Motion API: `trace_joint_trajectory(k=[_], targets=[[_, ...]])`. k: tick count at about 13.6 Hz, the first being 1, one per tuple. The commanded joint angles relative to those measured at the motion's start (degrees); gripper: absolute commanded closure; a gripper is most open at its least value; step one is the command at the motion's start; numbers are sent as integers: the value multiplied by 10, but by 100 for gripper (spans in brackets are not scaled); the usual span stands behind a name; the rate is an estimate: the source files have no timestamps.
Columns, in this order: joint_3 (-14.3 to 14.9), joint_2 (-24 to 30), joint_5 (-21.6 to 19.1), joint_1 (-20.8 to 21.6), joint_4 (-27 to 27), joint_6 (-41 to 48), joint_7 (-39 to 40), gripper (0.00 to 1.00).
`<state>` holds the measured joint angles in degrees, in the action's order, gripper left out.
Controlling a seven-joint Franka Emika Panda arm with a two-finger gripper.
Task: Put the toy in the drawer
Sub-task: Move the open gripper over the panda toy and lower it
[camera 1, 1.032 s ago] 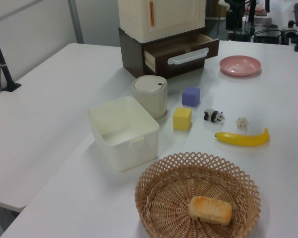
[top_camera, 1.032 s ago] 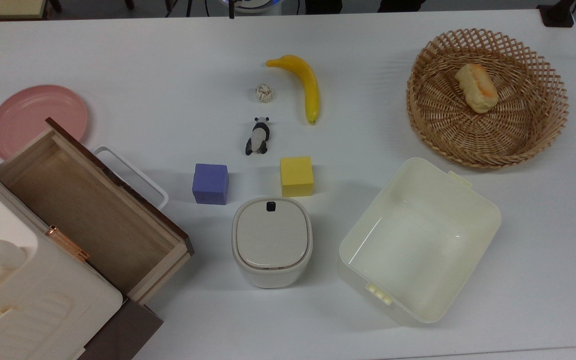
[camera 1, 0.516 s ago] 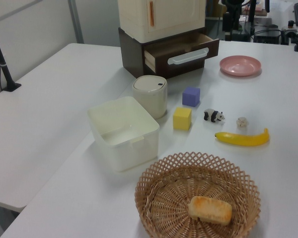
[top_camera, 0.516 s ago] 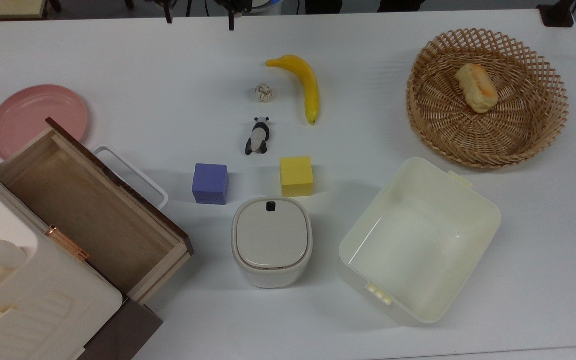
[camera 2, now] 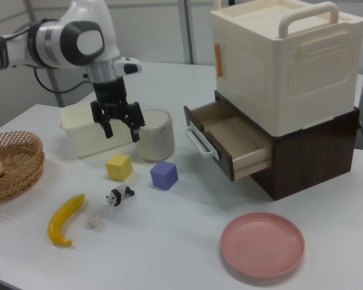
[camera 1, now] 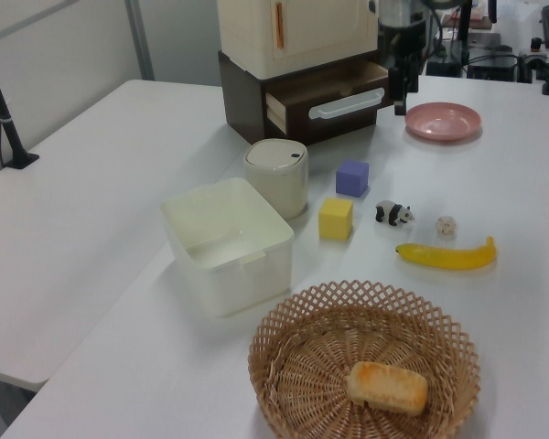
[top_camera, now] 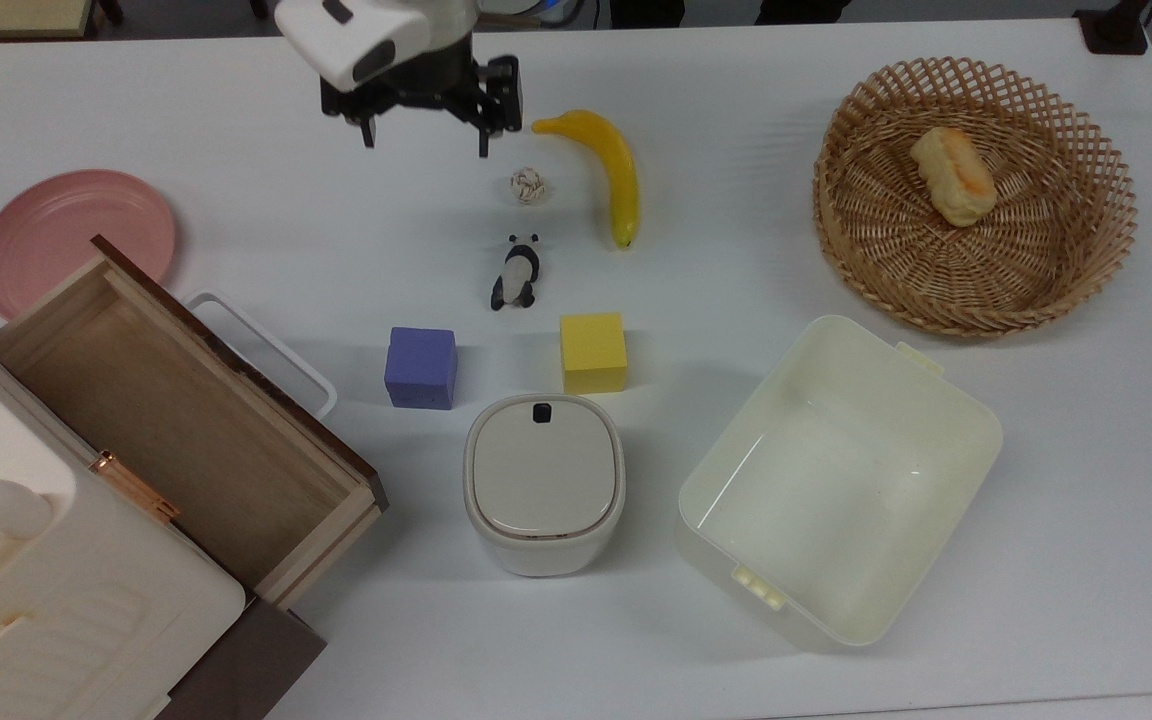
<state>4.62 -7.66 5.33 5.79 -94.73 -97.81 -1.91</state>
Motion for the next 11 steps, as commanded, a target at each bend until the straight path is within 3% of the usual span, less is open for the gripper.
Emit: trace_joint_trajectory(k=[1, 7, 11], targets=[[4, 5, -7, 7, -56, -56, -14, 0], [4, -20, -9, 43, -156, -168, -91, 0], [3, -71, -11, 53, -162, -245, -156, 0]])
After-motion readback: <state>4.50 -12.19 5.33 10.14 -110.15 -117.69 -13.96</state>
